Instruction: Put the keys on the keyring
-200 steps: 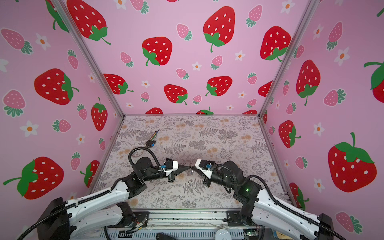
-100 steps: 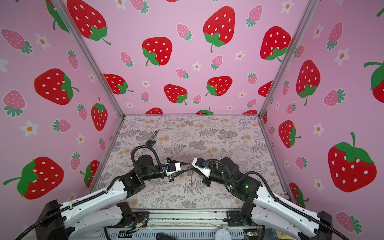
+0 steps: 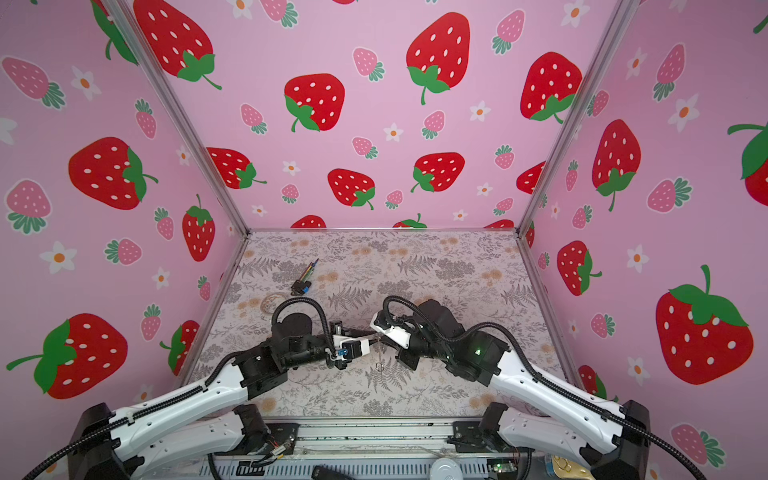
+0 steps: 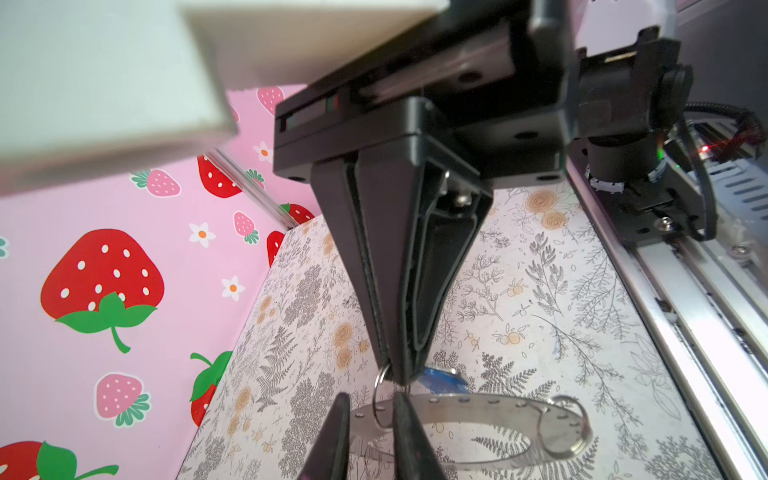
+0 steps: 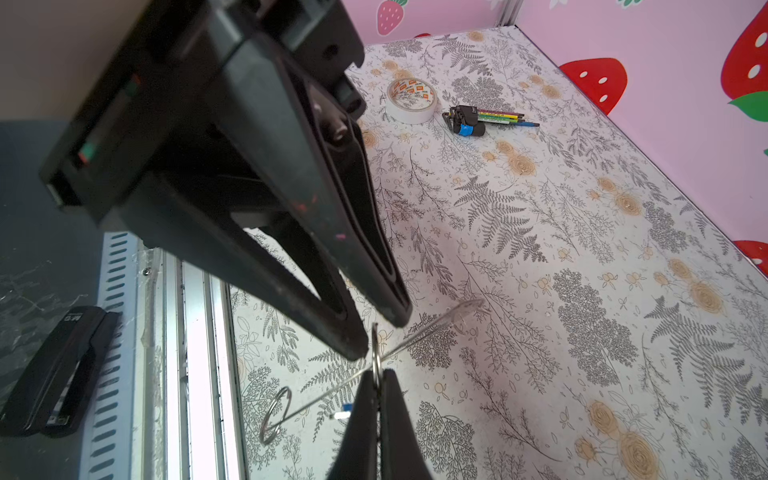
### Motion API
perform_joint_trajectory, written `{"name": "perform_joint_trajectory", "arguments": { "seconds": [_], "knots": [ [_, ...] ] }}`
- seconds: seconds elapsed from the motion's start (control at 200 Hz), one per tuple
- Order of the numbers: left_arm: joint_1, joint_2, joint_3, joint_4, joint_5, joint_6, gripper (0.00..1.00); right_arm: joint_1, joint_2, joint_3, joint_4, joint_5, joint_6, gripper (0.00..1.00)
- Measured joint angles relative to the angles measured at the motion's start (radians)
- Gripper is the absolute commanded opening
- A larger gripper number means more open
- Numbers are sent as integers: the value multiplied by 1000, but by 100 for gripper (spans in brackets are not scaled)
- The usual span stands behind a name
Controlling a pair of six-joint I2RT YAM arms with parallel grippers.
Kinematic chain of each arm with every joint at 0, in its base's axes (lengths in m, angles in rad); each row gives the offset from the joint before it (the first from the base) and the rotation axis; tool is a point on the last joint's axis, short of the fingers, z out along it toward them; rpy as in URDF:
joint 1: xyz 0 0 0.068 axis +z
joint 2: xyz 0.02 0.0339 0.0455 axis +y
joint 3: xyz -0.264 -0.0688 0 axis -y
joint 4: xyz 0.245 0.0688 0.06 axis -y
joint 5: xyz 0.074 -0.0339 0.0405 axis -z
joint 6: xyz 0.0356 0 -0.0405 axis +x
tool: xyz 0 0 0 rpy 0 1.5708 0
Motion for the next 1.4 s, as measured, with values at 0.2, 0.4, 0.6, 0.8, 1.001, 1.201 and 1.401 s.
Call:
{"name": "perform_joint_trajectory", "arguments": {
  "seconds": [0.2,0.4,0.6,0.8,1.001,1.201,1.401],
  "knots": [
    [-2,0,4,-14,-7,2,22,0,0,0,0,-13,-1,0],
    [-2,1,4,-14,-2,-1,22,0,9,8,-4,-26,-3,0],
    [-3,4,4,-15,6,-2,14,0,24,19,-8,-33,-4,0],
    [-2,15,16,-19,13,-11,0,-1,28,20,-9,-32,-12,5],
    [-2,23,18,-18,23,-44,0,-4,24,19,0,-4,-18,30],
    [36,37,18,46,57,-151,0,-4,-77,-16,85,137,81,39],
    [77,43,11,174,98,-275,0,-6,-254,-159,277,203,200,39]
  ]
}}
